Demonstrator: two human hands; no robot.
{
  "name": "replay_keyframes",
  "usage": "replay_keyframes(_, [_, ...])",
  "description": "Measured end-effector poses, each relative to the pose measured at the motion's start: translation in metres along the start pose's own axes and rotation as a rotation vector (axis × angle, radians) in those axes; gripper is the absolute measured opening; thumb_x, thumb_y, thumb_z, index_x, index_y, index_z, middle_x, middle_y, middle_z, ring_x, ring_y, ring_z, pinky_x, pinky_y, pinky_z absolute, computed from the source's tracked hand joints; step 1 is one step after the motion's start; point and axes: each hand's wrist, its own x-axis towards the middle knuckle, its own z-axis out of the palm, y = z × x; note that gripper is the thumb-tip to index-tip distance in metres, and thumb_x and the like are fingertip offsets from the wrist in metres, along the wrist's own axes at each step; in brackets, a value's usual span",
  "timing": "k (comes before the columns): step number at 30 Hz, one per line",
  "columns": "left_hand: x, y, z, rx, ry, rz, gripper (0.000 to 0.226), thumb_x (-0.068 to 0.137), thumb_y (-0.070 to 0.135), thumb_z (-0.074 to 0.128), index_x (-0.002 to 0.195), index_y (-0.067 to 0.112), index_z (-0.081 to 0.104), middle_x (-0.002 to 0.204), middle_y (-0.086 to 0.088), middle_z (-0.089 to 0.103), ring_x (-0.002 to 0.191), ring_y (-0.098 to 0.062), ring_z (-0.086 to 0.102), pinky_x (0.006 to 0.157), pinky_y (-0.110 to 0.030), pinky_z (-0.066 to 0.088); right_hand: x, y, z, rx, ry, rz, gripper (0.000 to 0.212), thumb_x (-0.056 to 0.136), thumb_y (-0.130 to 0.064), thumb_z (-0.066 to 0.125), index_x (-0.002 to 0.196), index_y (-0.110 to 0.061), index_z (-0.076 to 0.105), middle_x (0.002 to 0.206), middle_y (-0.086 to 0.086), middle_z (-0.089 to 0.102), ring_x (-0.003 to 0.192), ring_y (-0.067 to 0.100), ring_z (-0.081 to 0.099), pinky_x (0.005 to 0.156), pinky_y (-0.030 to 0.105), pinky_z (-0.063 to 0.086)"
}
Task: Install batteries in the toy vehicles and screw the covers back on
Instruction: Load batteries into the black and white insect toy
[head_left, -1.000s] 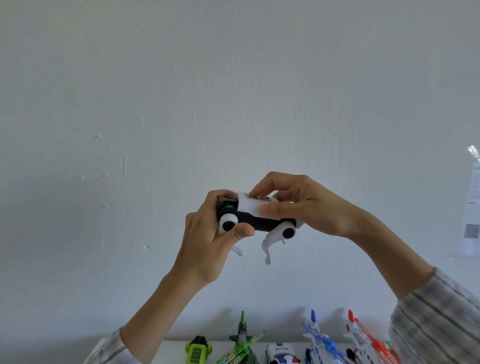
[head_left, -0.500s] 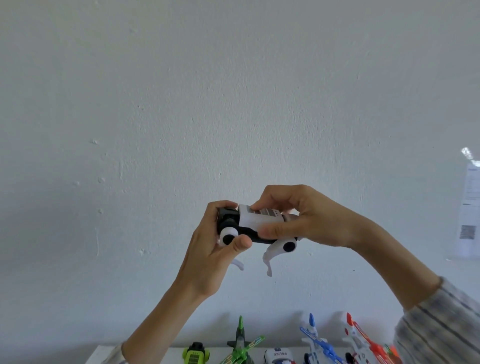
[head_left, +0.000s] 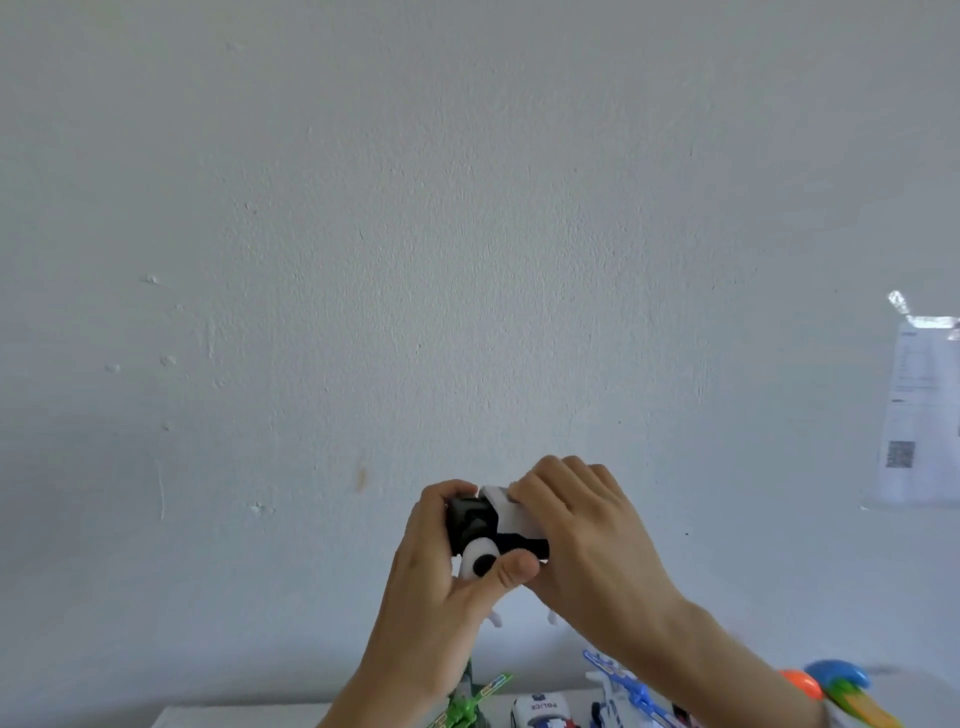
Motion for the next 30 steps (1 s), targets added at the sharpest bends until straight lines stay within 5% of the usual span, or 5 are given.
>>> replay_keyframes(5, [-0.011,0.007,-0.002,-0.035,-0.058,0.019,0.08,0.059,0.088,0.052,0.117,0.033,0.047,0.085,0.008,0.066,0.074,-0.004,0.06,0.067,-0.009,0.041,-0.014,0.011,0.006,0.103,0.273,-0.074,0.026,0.079,-0.021,0.075,0.093,-0.012,0.055,0.085,0.004,0.067,0.077,0.021,0.061,0.07,0.033,0.047])
replay_keyframes(12, [0.006,0.003,-0.02,-0.239,-0.323,-0.355,0.052,0.08,0.058,0.053,0.098,0.013,0.073,0.091,-0.008,0.072,0.082,-0.02,0.065,0.073,-0.027,0.046,-0.03,0.016,0.007,0.166,0.295,-0.236,0.022,0.087,-0.019,0.07,0.106,-0.015,0.059,0.118,0.01,0.061,0.114,0.026,0.057,0.093,0.042,0.046])
replay_keyframes(18, [-0.003,-0.013,-0.027,-0.29,-0.297,-0.481,0.041,0.075,0.037,0.065,0.1,0.006,0.074,0.101,-0.02,0.071,0.092,-0.029,0.065,0.084,-0.037,0.048,-0.048,-0.004,0.023,0.061,0.272,-0.131,0.021,0.093,-0.034,0.061,0.114,-0.03,0.058,0.106,0.004,0.048,0.09,0.022,0.047,0.072,0.036,0.04])
replay_keyframes(26, [-0.032,-0.049,-0.075,0.114,-0.422,-0.482,0.02,0.086,0.032,0.068,0.098,0.016,0.07,0.087,0.005,0.071,0.082,-0.007,0.064,0.069,-0.018,0.046,-0.051,-0.034,0.041,0.267,-0.468,-0.102,0.054,0.071,-0.035,0.064,0.122,-0.027,0.05,0.132,-0.006,0.051,0.12,0.014,0.046,0.103,0.039,0.03])
replay_keyframes(30, [-0.042,-0.063,-0.099,0.246,-0.447,-0.501,0.011,0.09,0.026,0.066,0.096,0.02,0.072,0.088,0.006,0.073,0.082,-0.004,0.066,0.07,-0.016,0.046,-0.048,-0.057,0.059,0.455,-0.766,0.03,0.058,0.077,-0.041,0.064,0.131,-0.028,0.046,0.128,-0.011,0.04,0.087,0.015,0.057,0.076,0.027,0.045])
